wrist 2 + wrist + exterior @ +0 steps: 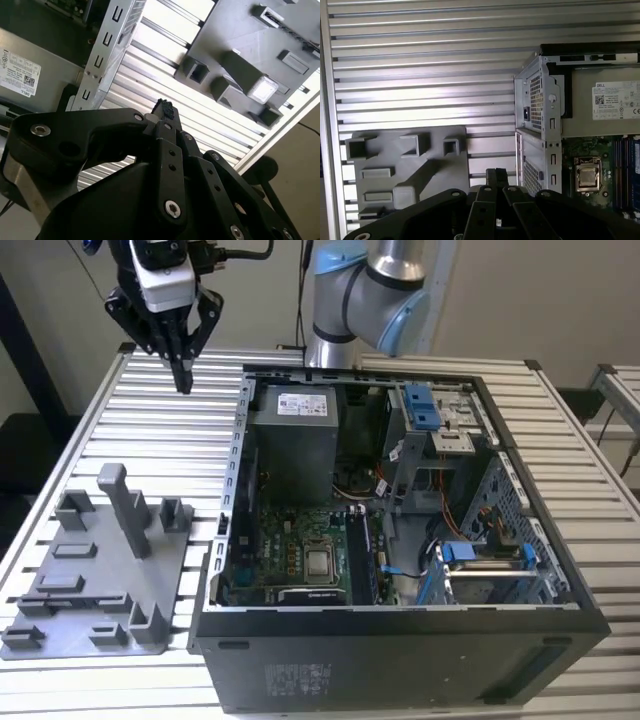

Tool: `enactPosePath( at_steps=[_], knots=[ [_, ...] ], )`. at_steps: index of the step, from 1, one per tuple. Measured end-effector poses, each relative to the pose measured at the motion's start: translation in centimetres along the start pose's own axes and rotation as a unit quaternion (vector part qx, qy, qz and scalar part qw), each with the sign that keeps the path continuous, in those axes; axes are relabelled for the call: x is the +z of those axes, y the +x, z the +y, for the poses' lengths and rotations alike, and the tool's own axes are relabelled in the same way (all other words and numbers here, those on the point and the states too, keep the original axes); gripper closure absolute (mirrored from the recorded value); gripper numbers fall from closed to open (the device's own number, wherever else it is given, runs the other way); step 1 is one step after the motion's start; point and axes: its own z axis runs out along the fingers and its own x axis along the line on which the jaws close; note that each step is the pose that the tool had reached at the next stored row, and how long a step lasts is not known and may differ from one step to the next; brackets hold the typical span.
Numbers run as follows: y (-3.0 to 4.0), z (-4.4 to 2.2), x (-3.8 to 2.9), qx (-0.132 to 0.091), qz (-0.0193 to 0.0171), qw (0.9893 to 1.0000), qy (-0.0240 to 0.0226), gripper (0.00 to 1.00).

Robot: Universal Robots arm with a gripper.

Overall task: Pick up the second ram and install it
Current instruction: 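Reach for the second ram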

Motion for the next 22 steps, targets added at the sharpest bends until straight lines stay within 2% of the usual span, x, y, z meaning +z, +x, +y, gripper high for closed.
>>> enactPosePath(
  at_steps=[4,17,22],
  knots=[
    [0.58,-0.04,-0.02,0.0,0.0,1.0,0.0,0.89],
    [4.08,-0.31,-0.09,0.0,-0.0004,1.0,0.0,0.89],
    [5.01,-0.39,-0.11,-0.001,-0.0004,1.0,0.0,0.89]
  ],
)
